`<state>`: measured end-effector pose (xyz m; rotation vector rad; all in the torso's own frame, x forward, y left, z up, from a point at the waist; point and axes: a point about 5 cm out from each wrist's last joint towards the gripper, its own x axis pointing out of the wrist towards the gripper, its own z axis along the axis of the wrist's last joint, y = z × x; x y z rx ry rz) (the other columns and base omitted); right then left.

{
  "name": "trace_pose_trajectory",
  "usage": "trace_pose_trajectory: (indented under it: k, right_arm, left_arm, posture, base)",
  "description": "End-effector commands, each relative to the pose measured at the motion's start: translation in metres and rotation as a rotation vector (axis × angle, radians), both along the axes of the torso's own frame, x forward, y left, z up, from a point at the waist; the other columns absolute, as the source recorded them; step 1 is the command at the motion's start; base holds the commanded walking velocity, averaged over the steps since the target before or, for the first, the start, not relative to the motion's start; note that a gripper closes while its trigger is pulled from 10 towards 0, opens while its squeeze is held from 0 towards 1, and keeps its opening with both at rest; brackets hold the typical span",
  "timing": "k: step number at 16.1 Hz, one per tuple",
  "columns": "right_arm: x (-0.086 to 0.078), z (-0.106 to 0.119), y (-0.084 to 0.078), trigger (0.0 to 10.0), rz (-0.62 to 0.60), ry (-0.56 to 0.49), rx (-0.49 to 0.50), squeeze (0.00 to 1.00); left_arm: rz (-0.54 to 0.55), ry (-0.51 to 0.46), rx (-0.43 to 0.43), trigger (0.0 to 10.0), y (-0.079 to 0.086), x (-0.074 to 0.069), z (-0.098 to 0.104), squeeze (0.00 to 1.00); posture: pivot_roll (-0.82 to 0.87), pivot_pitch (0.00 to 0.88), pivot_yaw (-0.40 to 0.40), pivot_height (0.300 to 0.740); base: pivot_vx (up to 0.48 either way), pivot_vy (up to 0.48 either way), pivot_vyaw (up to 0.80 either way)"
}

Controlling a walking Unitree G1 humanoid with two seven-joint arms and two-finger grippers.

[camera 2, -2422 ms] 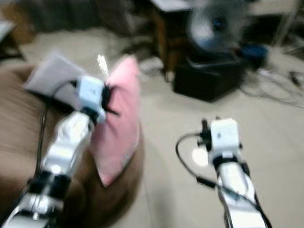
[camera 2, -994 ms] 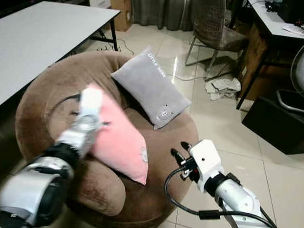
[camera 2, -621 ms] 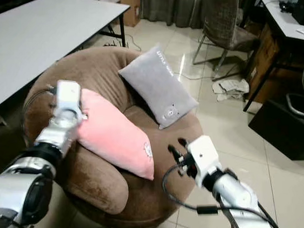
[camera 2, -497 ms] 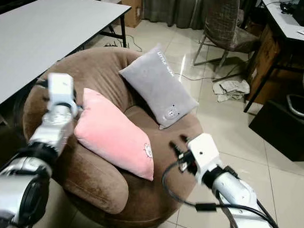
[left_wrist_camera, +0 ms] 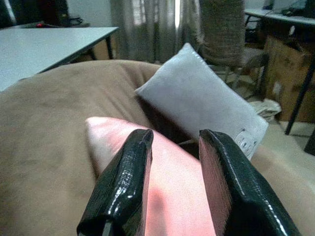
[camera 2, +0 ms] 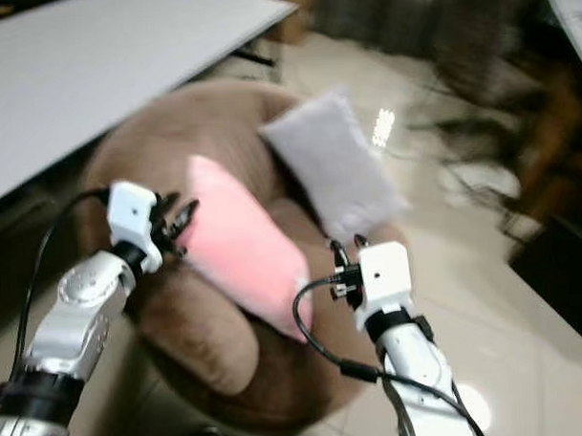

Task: Move the pillow to the sofa from floor

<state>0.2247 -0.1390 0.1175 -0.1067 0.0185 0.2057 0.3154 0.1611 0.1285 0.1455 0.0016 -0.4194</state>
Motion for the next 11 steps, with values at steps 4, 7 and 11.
trace_pose_trajectory:
  k: [4, 7, 11]
  right_arm:
    - [-0.002, -0.007, -0.012, 10.0, -0.085, 0.021, 0.013, 0.00]
    - [-0.008, -0.012, -0.023, 10.0, -0.139, 0.044, 0.008, 0.00]
    - [-0.010, -0.012, -0.028, 10.0, -0.195, 0.041, 0.013, 0.00]
  left_arm:
    - [-0.109, 0.007, 0.114, 10.0, -0.013, -0.012, 0.003, 0.00]
    - [-0.066, 0.044, 0.090, 10.0, -0.013, -0.012, 0.004, 0.00]
    - [-0.011, 0.094, 0.085, 10.0, -0.011, -0.013, -0.001, 0.00]
  posture:
    - [0.03, 0.012, -0.037, 0.740]
    - [0.03, 0.014, -0.020, 0.740]
    - [0.02, 0.015, -0.002, 0.740]
  base:
    - [0.000, 0.000, 0.80]
    - [0.000, 0.000, 0.80]
    - [0.000, 0.000, 0.80]
